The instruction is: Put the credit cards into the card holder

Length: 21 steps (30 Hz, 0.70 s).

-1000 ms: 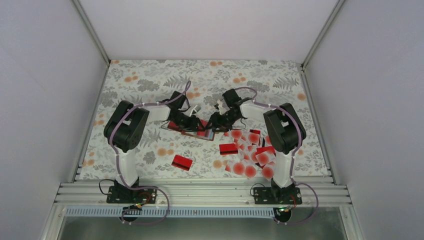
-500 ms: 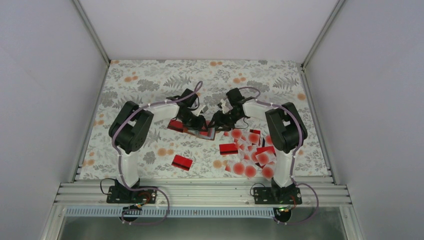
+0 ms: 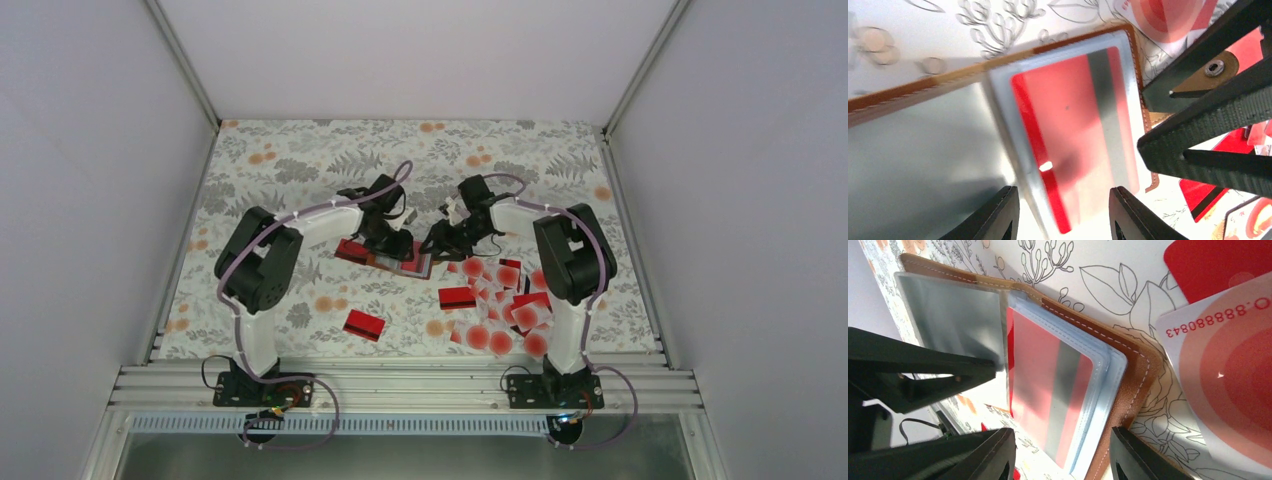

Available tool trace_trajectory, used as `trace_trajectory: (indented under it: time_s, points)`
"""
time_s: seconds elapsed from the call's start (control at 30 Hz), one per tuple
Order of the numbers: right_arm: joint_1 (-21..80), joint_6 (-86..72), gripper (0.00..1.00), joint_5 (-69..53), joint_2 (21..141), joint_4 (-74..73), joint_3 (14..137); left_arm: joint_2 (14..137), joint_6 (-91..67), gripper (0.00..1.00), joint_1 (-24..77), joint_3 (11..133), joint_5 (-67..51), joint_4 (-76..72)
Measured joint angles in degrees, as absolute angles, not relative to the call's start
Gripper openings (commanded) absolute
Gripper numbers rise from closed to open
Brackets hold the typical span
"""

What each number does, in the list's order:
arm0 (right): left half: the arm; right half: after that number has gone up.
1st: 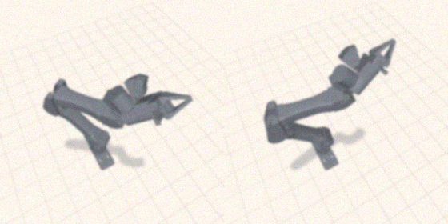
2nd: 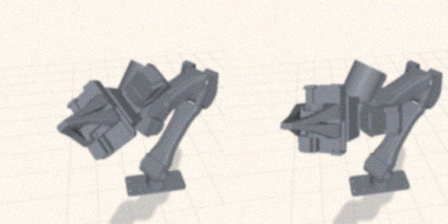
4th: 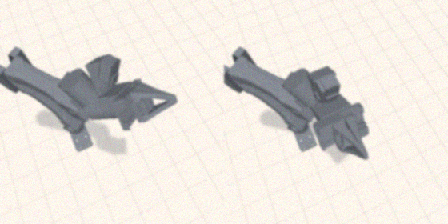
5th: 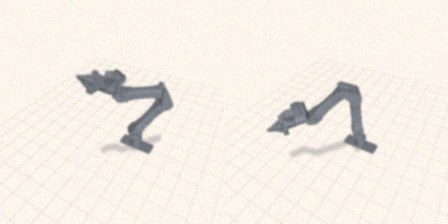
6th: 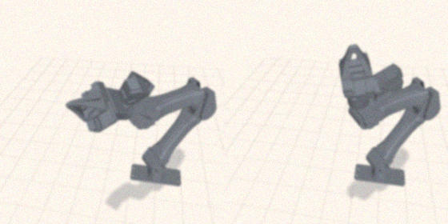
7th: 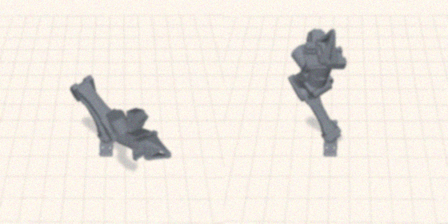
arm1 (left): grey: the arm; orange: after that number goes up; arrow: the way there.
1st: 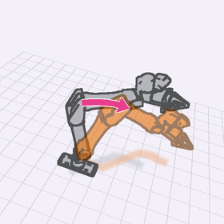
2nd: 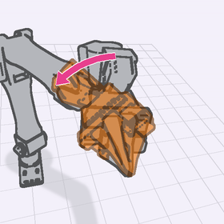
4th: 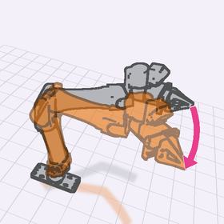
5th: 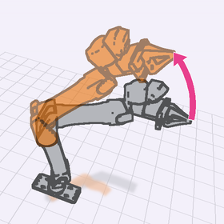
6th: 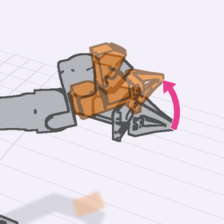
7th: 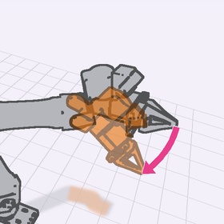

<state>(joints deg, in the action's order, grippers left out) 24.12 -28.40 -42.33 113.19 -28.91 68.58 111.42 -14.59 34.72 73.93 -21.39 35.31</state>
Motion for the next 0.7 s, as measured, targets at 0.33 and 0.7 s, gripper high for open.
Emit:
trace_trajectory:
  time_s: [0.33,0.7]
  points:
    - [23.7,-28.3,0.48,-46.2,112.6,-27.9,68.3,105.3,-14.0,0.28,31.6,74.1,-19.1,36.9]
    - [23.6,-31.1,0.46,-45.4,112.4,-26.4,67.9,108.6,-13.3,0.18,31.7,73.5,-25.1,32.8]
